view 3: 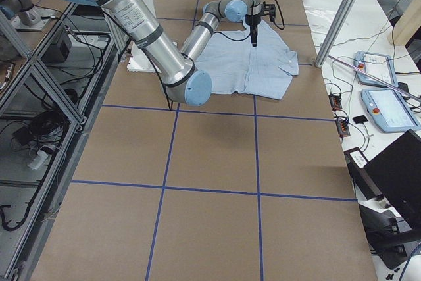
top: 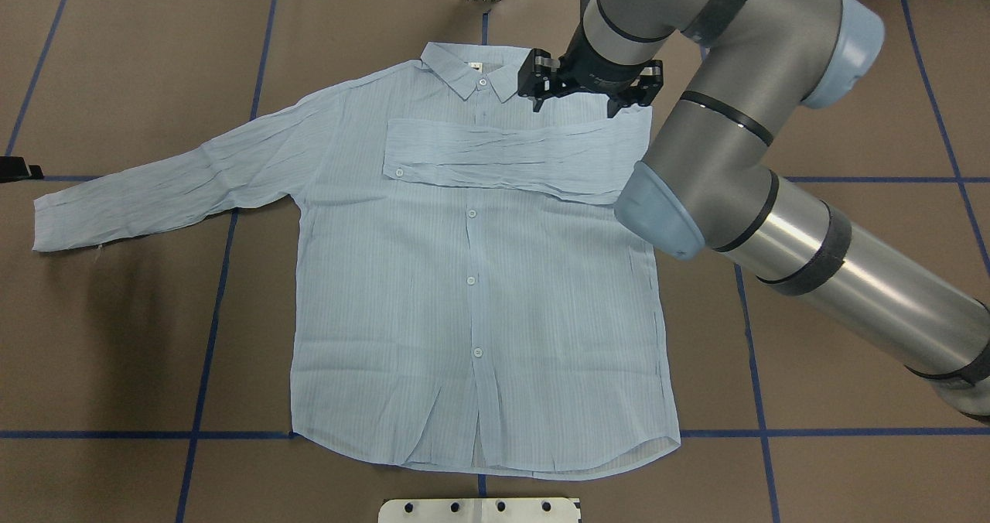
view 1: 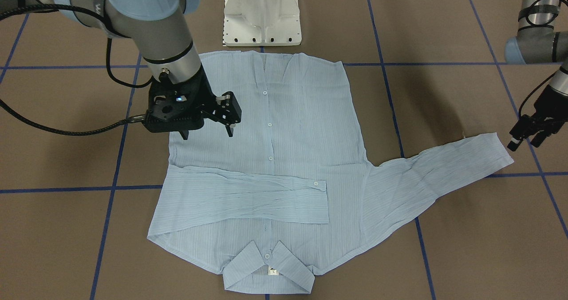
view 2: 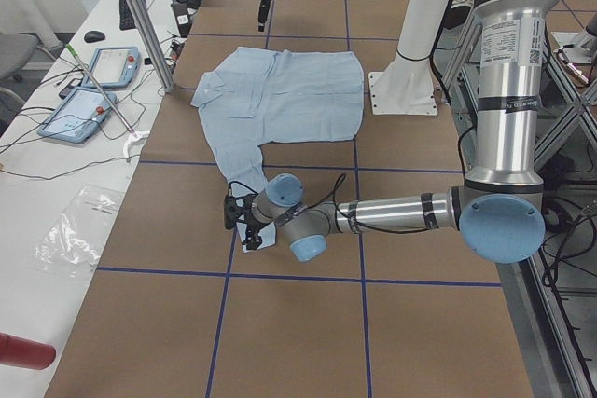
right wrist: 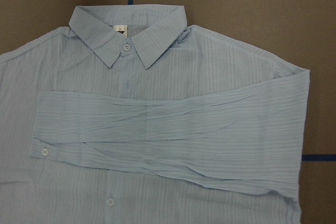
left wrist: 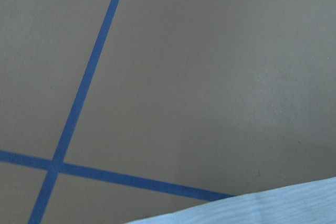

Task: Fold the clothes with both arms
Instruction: 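Release the sleeve on the chest and hold the right gripper above it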

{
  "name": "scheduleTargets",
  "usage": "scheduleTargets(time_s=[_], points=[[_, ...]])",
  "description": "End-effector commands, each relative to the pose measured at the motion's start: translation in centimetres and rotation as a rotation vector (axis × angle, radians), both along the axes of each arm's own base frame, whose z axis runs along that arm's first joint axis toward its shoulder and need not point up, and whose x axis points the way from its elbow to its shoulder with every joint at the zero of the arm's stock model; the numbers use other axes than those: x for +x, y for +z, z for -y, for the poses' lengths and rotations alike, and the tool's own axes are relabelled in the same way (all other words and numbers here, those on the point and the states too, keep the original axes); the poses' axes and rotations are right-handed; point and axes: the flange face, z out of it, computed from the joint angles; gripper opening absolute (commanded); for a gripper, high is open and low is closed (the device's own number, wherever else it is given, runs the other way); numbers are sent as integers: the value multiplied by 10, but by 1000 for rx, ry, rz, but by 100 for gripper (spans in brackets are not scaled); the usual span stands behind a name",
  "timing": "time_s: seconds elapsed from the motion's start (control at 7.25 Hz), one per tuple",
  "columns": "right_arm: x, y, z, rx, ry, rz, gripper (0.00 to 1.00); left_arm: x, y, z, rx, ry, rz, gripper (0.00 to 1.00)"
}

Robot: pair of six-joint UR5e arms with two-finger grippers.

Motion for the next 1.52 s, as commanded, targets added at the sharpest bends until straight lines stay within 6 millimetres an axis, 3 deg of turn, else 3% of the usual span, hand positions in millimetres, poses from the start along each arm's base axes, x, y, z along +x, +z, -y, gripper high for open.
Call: scheduleTargets(time_s=[0.0,0.41,0.55,0.97,1.38], points=[[26,18,-17,19,-21,-26,100,11,13,-29,-21,-27,45,99],[25,19,-21,26,-20,-29,100,40,19,-33,-30,-29,134,97],[23,18,-21,26,-23,-29,100,49,16,-34,-23,-25,150,89],[23,21,-20,24,-21,-33,100,52,15,-36,-23,-18,149,65],[22,21,-21,24,-22,-32,100,57,18,-42,-28,2,152,63]])
